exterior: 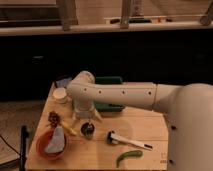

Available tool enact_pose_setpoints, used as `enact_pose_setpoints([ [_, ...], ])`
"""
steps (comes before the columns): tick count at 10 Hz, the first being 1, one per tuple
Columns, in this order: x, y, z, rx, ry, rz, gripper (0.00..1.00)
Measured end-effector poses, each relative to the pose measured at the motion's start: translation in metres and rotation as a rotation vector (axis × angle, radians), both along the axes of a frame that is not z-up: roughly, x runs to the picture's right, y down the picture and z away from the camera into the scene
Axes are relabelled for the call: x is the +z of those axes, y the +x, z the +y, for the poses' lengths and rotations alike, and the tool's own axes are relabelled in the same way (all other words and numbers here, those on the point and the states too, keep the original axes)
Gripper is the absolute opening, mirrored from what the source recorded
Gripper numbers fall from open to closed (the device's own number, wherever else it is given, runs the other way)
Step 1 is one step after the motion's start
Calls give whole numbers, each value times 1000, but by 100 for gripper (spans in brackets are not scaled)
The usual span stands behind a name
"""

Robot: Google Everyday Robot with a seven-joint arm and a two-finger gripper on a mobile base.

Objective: Place fork in metal cup

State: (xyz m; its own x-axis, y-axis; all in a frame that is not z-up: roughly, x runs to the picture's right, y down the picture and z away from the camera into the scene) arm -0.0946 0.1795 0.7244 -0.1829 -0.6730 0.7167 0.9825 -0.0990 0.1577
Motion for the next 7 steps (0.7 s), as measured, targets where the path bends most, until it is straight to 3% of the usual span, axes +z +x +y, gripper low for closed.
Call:
enact_pose_setpoints([
  [7, -4, 1, -1, 4, 9, -5, 80],
])
